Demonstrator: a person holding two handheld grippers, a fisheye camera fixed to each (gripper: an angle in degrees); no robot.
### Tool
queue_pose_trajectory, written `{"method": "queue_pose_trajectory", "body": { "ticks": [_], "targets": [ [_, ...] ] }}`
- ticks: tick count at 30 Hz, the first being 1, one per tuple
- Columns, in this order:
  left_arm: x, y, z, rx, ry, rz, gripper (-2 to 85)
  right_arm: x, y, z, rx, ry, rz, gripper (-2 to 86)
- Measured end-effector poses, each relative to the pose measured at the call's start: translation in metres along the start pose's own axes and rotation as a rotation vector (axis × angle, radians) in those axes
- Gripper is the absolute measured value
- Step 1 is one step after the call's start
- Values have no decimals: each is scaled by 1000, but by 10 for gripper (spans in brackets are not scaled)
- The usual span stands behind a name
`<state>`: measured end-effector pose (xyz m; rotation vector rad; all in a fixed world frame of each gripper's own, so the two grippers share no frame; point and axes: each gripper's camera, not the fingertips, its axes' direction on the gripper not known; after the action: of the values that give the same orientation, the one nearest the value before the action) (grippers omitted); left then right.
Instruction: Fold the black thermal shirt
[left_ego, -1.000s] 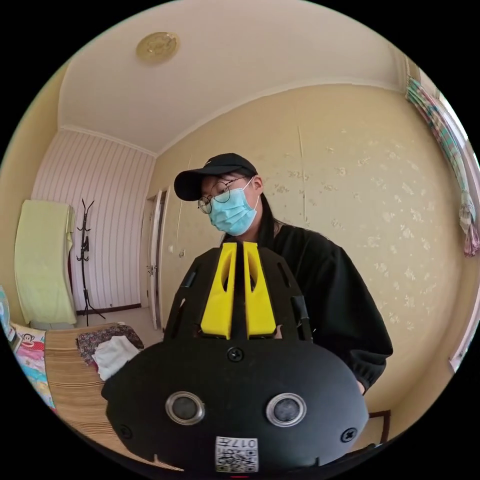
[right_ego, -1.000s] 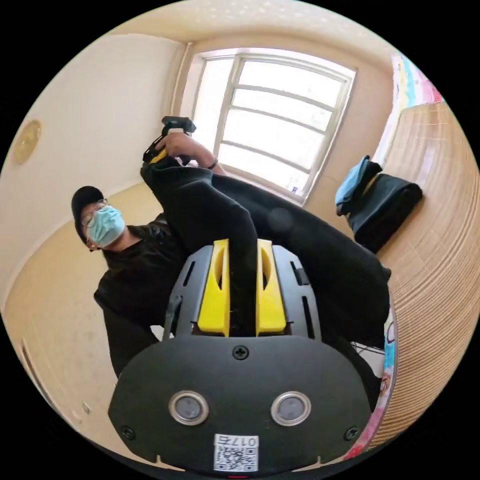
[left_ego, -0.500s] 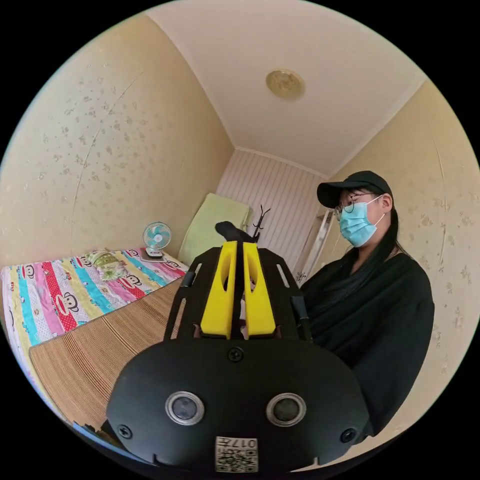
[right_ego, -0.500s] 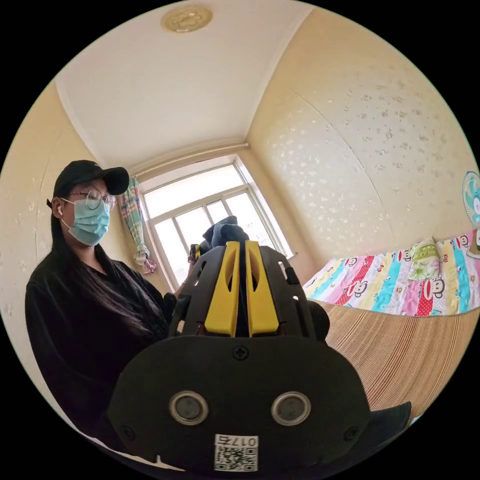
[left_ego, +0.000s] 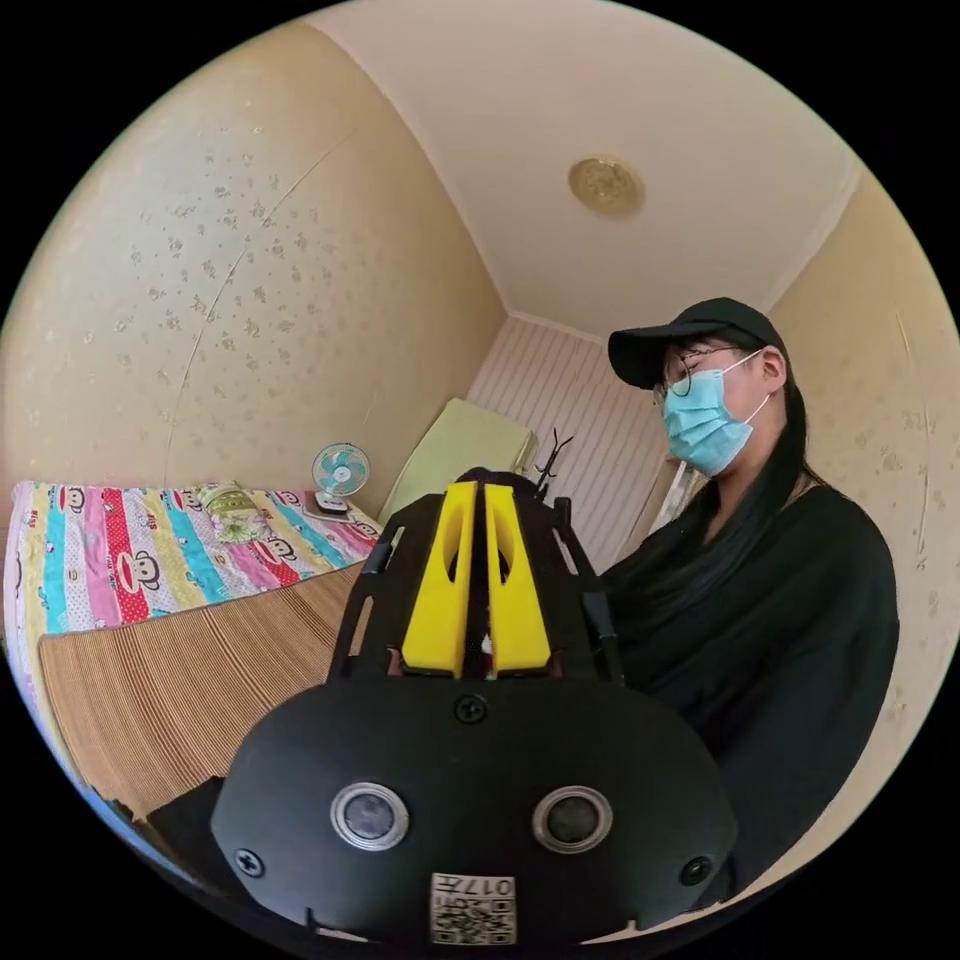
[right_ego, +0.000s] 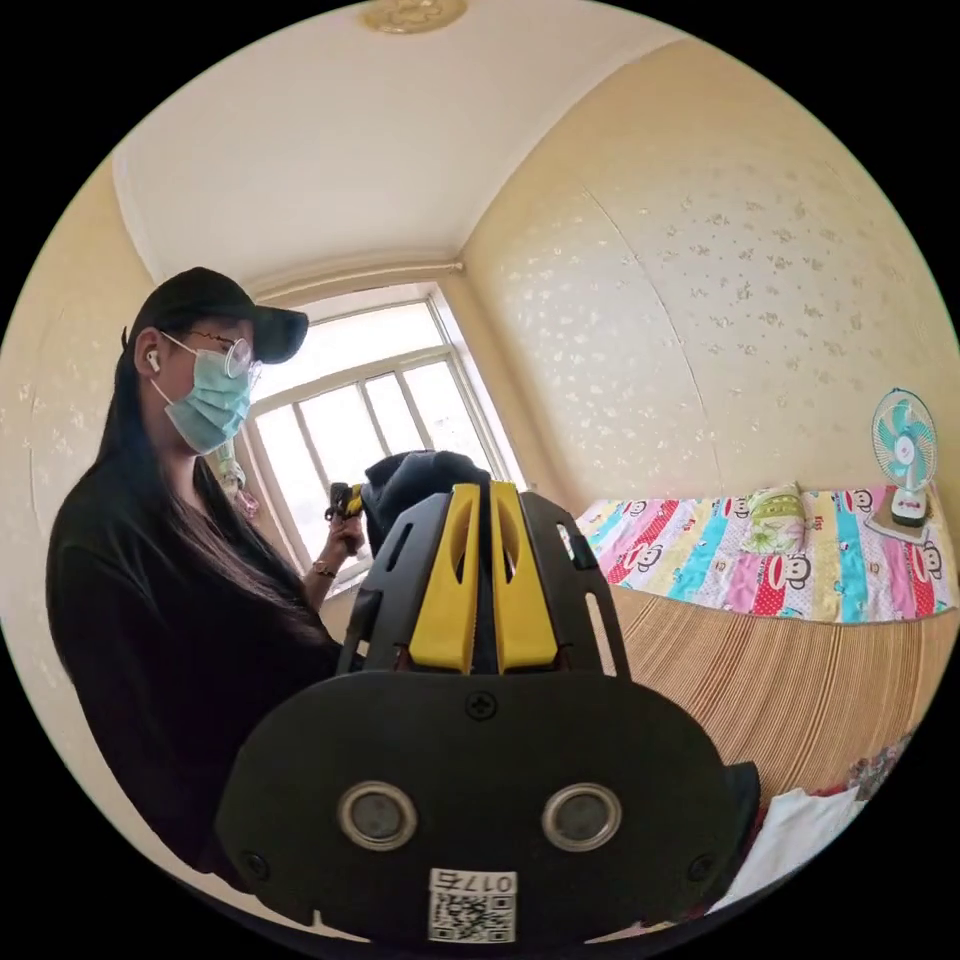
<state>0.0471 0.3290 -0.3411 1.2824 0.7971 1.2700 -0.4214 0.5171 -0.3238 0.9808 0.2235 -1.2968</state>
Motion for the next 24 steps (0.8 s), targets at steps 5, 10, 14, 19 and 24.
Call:
{"method": "queue_pose_trajectory", "body": {
  "ticks": [5, 10, 14, 19, 24],
  "targets": [
    [-190, -9, 117, -303, -226, -349, -4, 159, -18, 112, -306, 101, 225, 25],
    [-358, 80, 214, -400, -515, -750, 47, 333, 63, 239, -398, 392, 644, 39],
    [-351, 166, 259, -483, -412, -820, 65, 340, 126, 269, -550, 477, 648, 71],
    [-288, 324, 264, -666, -502, -1014, 78, 297, 258, 251, -868, 530, 755, 117],
    [-248, 389, 215, -605, -697, -1195, 87, 274, 331, 235, -1164, 548, 779, 87]
  ]
}}
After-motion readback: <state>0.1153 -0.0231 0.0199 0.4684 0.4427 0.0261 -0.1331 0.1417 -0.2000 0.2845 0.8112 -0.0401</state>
